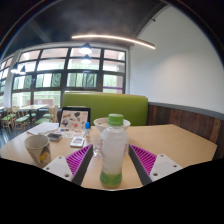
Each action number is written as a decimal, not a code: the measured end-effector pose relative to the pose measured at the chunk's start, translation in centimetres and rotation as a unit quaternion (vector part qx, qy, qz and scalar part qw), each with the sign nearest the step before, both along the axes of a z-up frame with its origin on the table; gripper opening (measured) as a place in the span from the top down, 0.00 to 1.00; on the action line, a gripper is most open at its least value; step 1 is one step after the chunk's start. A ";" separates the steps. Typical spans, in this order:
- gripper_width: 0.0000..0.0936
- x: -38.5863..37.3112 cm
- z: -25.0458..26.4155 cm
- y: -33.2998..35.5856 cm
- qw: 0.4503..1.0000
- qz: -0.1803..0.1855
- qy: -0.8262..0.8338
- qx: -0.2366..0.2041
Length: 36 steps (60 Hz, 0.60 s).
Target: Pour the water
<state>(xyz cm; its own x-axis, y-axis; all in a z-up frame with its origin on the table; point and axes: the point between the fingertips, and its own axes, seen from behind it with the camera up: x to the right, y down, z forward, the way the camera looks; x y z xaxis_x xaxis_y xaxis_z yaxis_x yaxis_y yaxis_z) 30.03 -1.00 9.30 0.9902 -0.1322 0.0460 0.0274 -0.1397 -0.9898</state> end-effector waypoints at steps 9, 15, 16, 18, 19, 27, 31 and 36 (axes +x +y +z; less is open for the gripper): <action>0.49 0.5 -0.3 4.3 1.000 -0.007 0.006 0.013; 0.54 1.4 -0.2 4.4 0.999 -0.034 0.015 0.029; 0.57 1.4 -0.1 4.5 0.999 -0.033 0.011 0.032; 0.59 1.2 0.0 4.8 0.999 -0.033 0.007 0.036; 0.63 1.2 0.1 4.8 0.999 -0.032 0.005 0.039; 0.66 1.3 0.2 4.7 0.999 -0.036 -0.009 0.040; 0.66 0.1 -0.1 4.7 0.999 -0.029 -0.033 0.023; 0.66 -1.4 2.1 4.1 0.991 -0.027 -0.133 0.010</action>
